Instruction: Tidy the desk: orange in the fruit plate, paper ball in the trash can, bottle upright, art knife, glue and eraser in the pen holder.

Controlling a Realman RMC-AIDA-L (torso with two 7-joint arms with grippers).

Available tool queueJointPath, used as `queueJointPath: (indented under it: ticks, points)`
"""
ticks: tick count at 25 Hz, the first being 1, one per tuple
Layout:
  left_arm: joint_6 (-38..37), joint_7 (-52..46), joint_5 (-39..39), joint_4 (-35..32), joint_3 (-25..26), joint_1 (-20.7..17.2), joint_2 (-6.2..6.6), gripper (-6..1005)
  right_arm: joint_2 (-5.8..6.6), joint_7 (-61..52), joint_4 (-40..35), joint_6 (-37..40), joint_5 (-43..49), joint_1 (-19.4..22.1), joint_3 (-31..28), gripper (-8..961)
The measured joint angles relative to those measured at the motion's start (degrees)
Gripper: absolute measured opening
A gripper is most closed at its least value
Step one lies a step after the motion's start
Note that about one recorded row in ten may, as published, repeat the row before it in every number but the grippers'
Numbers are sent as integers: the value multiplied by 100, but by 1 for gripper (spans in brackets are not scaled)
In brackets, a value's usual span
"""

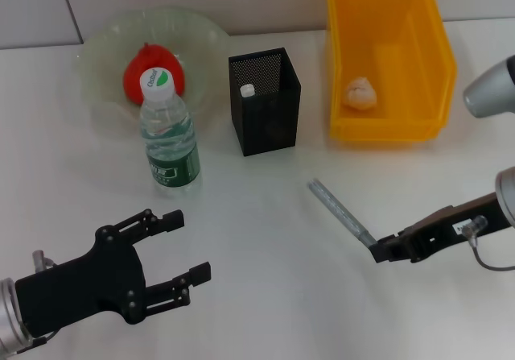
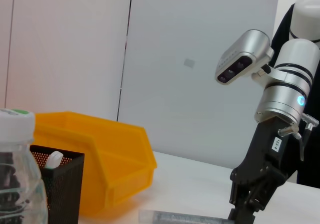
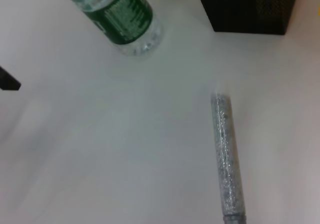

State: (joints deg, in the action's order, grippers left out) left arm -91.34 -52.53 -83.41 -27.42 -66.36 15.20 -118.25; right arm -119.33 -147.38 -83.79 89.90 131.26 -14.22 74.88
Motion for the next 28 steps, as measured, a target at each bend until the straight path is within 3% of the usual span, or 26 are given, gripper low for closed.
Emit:
queueJointPath:
  ticks: [19, 28]
  points:
    - [28, 51, 0, 39, 9, 7, -4, 803, -5, 2249, 1244, -189, -1367, 272, -556, 137]
    - [45, 64, 0, 28, 9, 56, -12, 803, 12, 4211, 2836, -375, -2547, 42, -1288, 137]
